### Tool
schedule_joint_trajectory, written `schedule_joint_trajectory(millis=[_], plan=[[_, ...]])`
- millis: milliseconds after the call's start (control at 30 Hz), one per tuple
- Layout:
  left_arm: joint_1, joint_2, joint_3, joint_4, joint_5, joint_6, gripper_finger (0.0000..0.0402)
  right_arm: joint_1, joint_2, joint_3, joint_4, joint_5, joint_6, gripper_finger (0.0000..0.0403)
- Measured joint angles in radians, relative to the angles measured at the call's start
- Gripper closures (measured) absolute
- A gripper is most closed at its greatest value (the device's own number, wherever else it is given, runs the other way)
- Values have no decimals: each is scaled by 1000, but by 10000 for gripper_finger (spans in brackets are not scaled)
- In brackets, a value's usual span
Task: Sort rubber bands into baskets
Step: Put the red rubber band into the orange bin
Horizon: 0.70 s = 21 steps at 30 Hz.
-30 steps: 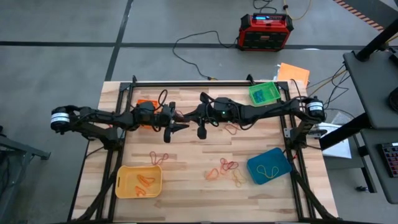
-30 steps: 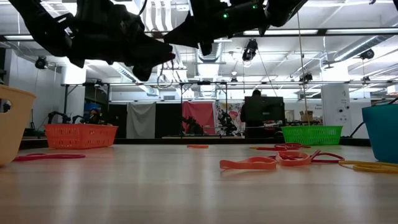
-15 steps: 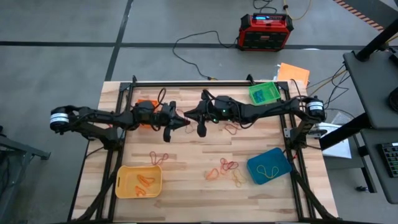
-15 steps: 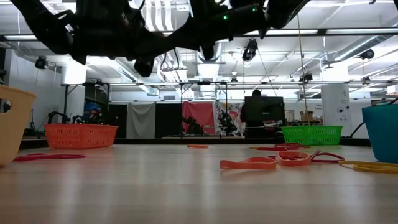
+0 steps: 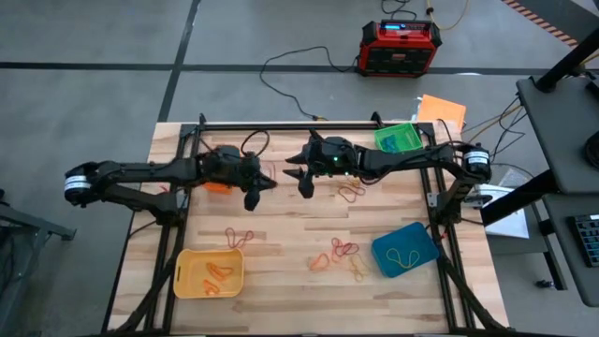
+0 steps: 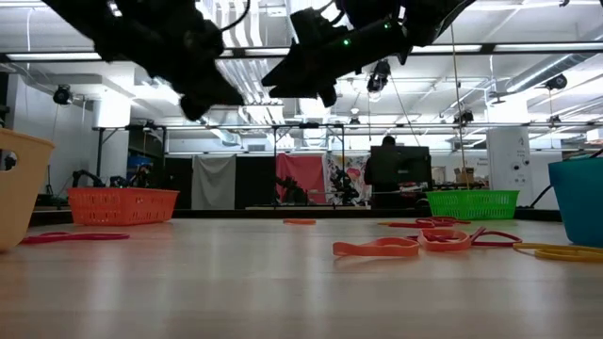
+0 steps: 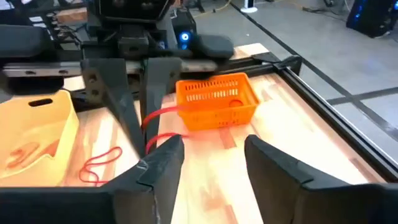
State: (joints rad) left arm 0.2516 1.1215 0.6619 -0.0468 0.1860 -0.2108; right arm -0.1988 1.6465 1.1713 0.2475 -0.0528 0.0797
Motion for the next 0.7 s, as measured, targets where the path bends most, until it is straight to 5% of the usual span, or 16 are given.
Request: schedule_joint_trajectory(millis=[167,400,700], plan=[[0,-42,151,-448,-149,-31,402,-22,-4,0,-12,0,-12,217],[28,-26,301,-923,-563,-53,401,-46,-4,0,-27,1,-12,213],[239,10,285,-1056,-544,-62,401,-44,-4,-5,-54,0,-12,215]])
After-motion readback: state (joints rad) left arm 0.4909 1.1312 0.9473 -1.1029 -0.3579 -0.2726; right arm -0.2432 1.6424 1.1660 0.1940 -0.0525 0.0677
